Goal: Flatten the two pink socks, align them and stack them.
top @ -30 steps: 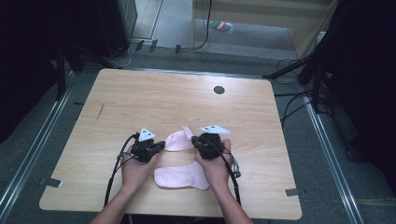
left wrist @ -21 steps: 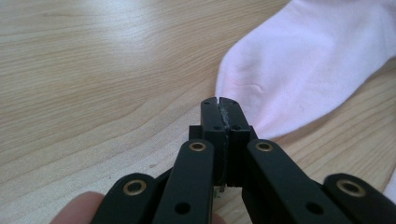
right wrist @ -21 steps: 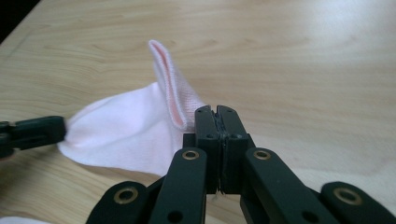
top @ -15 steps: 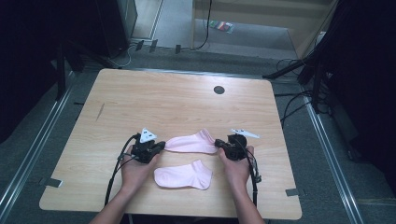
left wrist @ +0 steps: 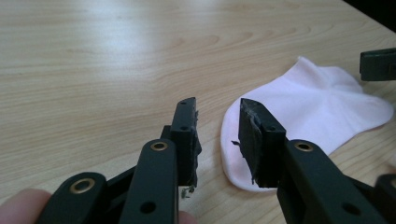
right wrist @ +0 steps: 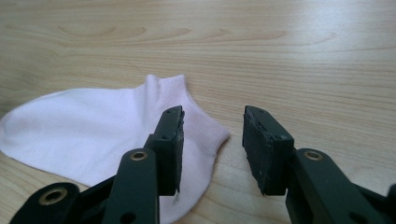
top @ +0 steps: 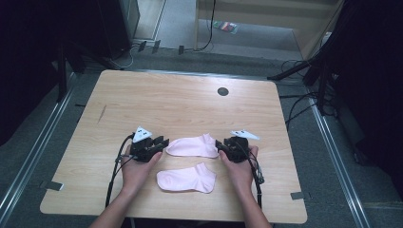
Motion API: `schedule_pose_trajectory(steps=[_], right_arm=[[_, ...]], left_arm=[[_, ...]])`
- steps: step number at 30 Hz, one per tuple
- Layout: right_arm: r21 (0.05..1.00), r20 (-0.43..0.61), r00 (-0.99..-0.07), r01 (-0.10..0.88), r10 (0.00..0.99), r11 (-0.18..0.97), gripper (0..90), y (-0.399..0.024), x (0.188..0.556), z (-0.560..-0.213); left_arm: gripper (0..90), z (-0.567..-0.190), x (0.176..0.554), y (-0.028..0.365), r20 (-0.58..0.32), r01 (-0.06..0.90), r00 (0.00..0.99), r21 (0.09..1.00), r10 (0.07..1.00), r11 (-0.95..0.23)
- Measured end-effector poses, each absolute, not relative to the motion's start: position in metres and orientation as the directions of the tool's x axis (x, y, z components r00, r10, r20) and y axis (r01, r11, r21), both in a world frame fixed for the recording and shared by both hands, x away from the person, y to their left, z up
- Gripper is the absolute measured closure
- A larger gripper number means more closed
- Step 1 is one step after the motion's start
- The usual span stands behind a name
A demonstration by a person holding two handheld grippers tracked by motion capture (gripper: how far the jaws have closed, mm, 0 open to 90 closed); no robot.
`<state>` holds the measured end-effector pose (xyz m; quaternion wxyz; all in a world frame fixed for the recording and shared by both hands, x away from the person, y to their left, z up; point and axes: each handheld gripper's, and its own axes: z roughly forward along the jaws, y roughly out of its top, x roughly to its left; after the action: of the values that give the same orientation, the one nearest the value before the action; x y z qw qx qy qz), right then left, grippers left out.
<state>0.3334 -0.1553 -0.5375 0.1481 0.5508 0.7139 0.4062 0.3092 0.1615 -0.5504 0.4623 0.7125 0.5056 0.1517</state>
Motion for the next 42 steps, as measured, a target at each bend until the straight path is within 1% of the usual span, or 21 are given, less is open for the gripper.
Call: schedule_pose_trajectory(steps=[1, 4, 8, 12, 14, 17, 21, 23, 25, 27, 29, 30, 31, 35, 37, 40, 42], right_arm=[[0.743, 0.226, -0.356, 0.665, 0.907, 0.076, 58.1, -0.154, 0.334, -0.539], [0.743, 0.207, -0.358, 0.663, 0.91, 0.092, 57.8, -0.151, 0.336, -0.543], [0.75, 0.19, -0.365, 0.653, 0.912, 0.105, 55.4, -0.149, 0.338, -0.546], [0.753, 0.18, -0.359, 0.649, 0.916, 0.107, 54.9, -0.148, 0.338, -0.547], [0.756, 0.172, -0.362, 0.644, 0.916, 0.113, 55.2, -0.147, 0.338, -0.547], [0.752, 0.162, -0.362, 0.648, 0.918, 0.122, 56.0, -0.148, 0.337, -0.546], [0.758, 0.143, -0.364, 0.638, 0.92, 0.134, 59.7, -0.148, 0.336, -0.547], [0.757, 0.123, -0.363, 0.636, 0.924, 0.149, 63.0, -0.146, 0.334, -0.547], [0.76, 0.1, -0.36, 0.629, 0.928, 0.163, 68.7, -0.144, 0.333, -0.547], [0.764, 0.073, -0.365, 0.618, 0.928, 0.183, 75.1, -0.142, 0.331, -0.548], [0.768, 0.072, -0.374, 0.613, 0.925, 0.188, 82.6, -0.141, 0.329, -0.548], [0.766, 0.079, -0.378, 0.615, 0.922, 0.187, 84.8, -0.141, 0.328, -0.548], [0.763, 0.083, -0.381, 0.619, 0.921, 0.187, 86.2, -0.141, 0.328, -0.548], [0.756, 0.101, -0.394, 0.628, 0.914, 0.187, 88.2, -0.142, 0.325, -0.546], [0.766, 0.117, -0.392, 0.621, 0.913, 0.168, 88.5, -0.145, 0.323, -0.543], [0.78, 0.145, -0.389, 0.611, 0.91, 0.137, 88.8, -0.147, 0.317, -0.536], [0.788, 0.158, -0.404, 0.601, 0.901, 0.131, 89.0, -0.148, 0.31, -0.528]], left_arm=[[67.3, -0.551, 0.31, 0.161, -0.26, 0.585, 0.444, 0.809, 0.858, -0.058], [64.9, -0.55, 0.312, 0.155, -0.235, 0.58, 0.463, 0.81, 0.855, -0.091], [58.4, -0.55, 0.313, 0.143, -0.195, 0.581, 0.497, 0.799, 0.845, -0.157], [56.9, -0.549, 0.311, 0.139, -0.174, 0.564, 0.507, 0.807, 0.844, -0.172], [57.0, -0.545, 0.309, 0.14, -0.169, 0.544, 0.504, 0.824, 0.847, -0.159], [60.0, -0.538, 0.305, 0.139, -0.182, 0.509, 0.536, 0.849, 0.825, -0.143], [62.8, -0.542, 0.308, 0.129, -0.174, 0.532, 0.58, 0.82, 0.795, -0.209], [64.4, -0.547, 0.31, 0.126, -0.181, 0.556, 0.58, 0.8, 0.794, -0.225], [66.7, -0.551, 0.312, 0.125, -0.177, 0.574, 0.576, 0.782, 0.798, -0.241], [71.8, -0.551, 0.312, 0.124, -0.172, 0.586, 0.567, 0.772, 0.806, -0.247], [83.2, -0.551, 0.311, 0.123, -0.141, 0.577, 0.574, 0.768, 0.807, -0.276], [86.9, -0.551, 0.311, 0.124, -0.145, 0.58, 0.577, 0.766, 0.804, -0.278], [88.1, -0.55, 0.311, 0.125, -0.15, 0.583, 0.58, 0.763, 0.801, -0.279], [89.4, -0.545, 0.308, 0.132, -0.158, 0.576, 0.577, 0.774, 0.801, -0.262], [89.8, -0.541, 0.305, 0.137, -0.159, 0.565, 0.584, 0.784, 0.796, -0.258], [90.0, -0.531, 0.297, 0.144, -0.152, 0.544, 0.596, 0.798, 0.788, -0.258], [90.0, -0.524, 0.291, 0.149, -0.147, 0.532, 0.603, 0.807, 0.784, -0.257]])
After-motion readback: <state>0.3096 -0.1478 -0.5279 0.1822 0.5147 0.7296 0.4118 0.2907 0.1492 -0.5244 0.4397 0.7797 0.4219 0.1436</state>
